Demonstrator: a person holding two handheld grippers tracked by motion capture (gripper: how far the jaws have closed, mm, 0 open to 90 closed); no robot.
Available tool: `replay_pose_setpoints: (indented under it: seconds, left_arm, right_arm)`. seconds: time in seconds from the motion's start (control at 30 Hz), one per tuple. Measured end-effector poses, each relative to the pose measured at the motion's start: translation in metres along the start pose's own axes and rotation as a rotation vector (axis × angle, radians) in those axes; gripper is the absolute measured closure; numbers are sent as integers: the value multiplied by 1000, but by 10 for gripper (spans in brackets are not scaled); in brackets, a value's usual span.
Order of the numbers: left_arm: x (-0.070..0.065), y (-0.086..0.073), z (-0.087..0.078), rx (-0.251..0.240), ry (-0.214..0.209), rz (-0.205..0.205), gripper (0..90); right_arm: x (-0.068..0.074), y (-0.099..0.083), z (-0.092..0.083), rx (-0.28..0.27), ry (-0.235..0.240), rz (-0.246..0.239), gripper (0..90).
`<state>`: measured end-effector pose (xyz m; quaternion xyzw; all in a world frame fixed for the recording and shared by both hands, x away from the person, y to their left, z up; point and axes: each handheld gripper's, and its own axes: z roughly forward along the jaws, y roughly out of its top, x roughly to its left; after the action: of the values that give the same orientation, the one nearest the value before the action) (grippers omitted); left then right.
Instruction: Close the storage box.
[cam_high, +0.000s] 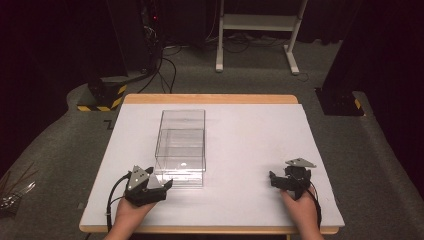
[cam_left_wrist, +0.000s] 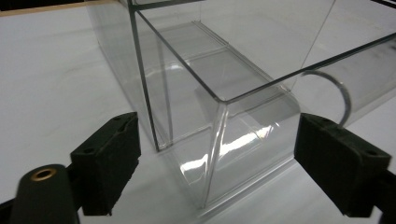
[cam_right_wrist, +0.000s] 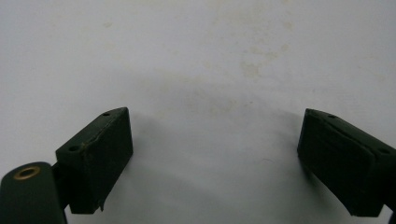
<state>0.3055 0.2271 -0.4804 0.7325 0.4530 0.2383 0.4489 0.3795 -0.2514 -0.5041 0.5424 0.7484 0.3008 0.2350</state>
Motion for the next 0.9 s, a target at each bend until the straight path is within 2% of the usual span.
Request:
replay_pose_setpoints:
  seconds: [0.27,0.7,0.9]
  left_arm:
    - [5,4,10,12,15,-8,130]
    - [12,13,25,17,49,2,139]
    - [15,16,32,17,61,-16,153]
  right_arm:
    - [0,0,0,0,0,0,102]
    - [0,0,0,0,0,0,102]
    - [0,0,0,0,0,0,102]
